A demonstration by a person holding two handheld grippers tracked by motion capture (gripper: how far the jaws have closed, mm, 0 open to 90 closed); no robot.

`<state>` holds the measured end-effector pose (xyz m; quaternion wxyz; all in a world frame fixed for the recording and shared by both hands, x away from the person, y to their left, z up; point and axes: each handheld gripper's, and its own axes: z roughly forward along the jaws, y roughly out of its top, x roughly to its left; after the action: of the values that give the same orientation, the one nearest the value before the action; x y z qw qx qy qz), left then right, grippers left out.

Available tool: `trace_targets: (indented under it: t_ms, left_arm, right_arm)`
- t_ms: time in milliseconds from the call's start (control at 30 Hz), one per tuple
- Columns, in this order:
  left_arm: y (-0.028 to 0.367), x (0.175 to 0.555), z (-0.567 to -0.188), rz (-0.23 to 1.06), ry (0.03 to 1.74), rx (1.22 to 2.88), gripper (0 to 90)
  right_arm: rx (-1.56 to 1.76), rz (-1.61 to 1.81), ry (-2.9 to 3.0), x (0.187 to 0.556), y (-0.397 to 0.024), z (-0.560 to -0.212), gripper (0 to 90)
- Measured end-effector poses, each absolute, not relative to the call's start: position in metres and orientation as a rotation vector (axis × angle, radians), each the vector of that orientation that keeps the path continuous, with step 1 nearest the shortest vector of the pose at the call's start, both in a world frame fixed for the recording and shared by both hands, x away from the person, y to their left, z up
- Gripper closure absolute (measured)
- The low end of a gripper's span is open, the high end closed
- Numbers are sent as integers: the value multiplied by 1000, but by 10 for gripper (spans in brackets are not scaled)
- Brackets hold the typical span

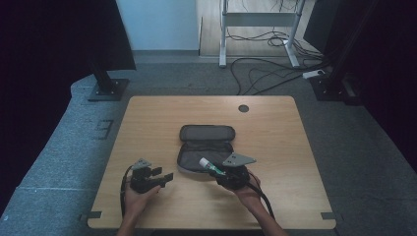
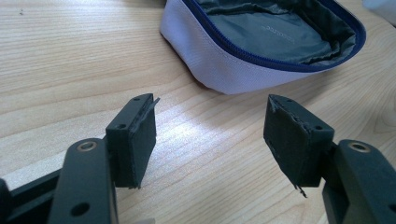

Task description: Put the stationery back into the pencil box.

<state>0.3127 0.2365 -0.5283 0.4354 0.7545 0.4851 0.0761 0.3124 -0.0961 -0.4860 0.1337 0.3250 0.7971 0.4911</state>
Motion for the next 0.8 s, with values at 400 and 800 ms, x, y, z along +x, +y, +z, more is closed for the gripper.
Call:
trace_targets:
  t_ms: [400, 800]
  left_arm:
    - [237, 313, -529, 183, 1208, 1882, 348]
    - [236, 313, -530, 177, 1207, 1886, 347]
  right_arm:
    - [967, 1403, 2302, 333, -97, -481, 648]
    - [999, 1371, 2297, 352, -97, -483, 648]
